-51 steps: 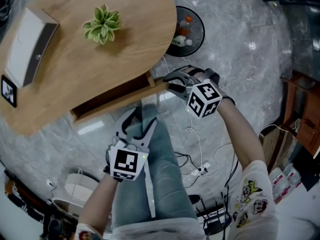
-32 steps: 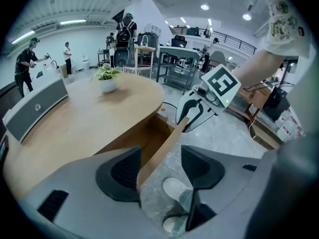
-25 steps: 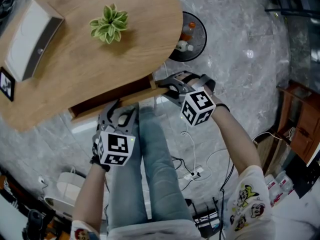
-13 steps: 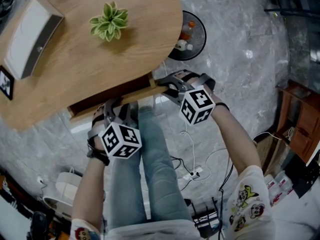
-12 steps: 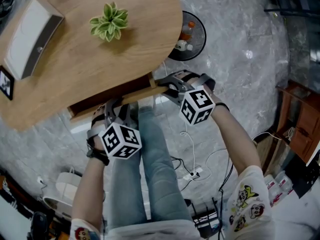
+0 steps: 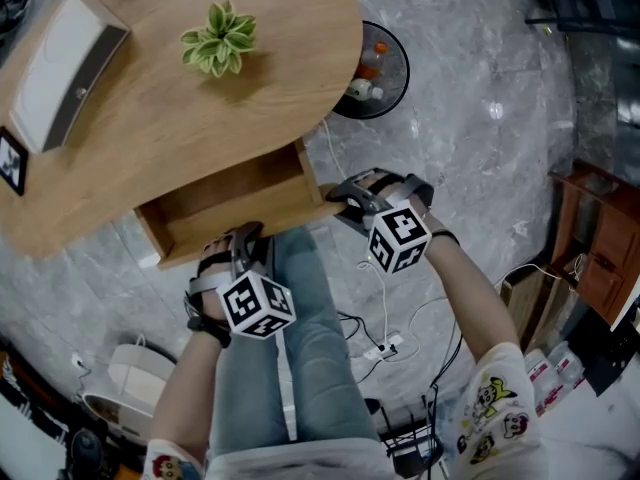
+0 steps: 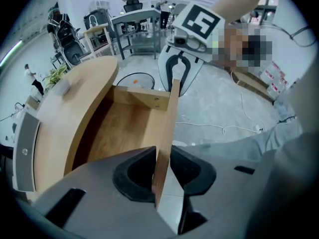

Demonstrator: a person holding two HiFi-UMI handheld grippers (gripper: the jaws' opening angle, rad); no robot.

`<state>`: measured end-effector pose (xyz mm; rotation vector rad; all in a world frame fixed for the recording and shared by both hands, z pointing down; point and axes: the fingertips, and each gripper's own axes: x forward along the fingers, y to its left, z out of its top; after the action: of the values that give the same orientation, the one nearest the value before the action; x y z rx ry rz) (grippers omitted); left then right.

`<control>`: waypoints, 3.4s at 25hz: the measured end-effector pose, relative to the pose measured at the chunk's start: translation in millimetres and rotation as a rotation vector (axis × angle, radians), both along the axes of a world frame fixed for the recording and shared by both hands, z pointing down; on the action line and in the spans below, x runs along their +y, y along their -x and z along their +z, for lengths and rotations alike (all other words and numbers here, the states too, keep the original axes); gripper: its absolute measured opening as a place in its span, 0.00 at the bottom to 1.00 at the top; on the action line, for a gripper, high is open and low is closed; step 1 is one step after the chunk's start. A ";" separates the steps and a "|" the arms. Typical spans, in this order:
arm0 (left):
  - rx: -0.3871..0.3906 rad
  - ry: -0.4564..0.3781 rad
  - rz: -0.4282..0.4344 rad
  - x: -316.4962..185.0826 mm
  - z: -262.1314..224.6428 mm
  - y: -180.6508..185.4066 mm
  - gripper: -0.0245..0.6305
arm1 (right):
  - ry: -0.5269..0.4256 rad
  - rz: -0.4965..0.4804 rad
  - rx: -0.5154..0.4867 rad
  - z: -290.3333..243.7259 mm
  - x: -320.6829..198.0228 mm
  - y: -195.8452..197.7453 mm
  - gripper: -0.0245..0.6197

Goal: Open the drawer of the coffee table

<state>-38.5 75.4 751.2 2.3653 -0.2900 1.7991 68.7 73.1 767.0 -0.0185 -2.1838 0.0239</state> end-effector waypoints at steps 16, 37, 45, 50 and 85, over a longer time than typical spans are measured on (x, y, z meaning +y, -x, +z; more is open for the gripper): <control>-0.008 0.041 0.027 43.8 26.7 3.7 0.17 | 0.057 0.051 0.072 28.3 42.2 2.6 0.15; 0.015 0.050 -0.180 28.7 1.9 32.9 0.29 | 0.156 0.346 0.166 2.6 45.0 -14.5 0.26; 0.086 -0.059 -0.303 -10.4 -86.7 61.1 0.29 | 0.042 0.498 0.074 -94.5 8.3 16.7 0.26; 0.139 -0.157 -0.347 -22.4 -170.9 87.0 0.28 | -0.060 0.580 -0.024 -192.4 -8.0 43.1 0.26; 0.760 -0.568 -0.906 7.0 -559.0 111.8 0.12 | -0.310 0.830 -0.751 -603.5 -5.2 65.8 0.15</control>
<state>-150.3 82.4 192.2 2.3620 -1.5623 0.4009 3.0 67.8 163.5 1.2222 -2.7414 0.1685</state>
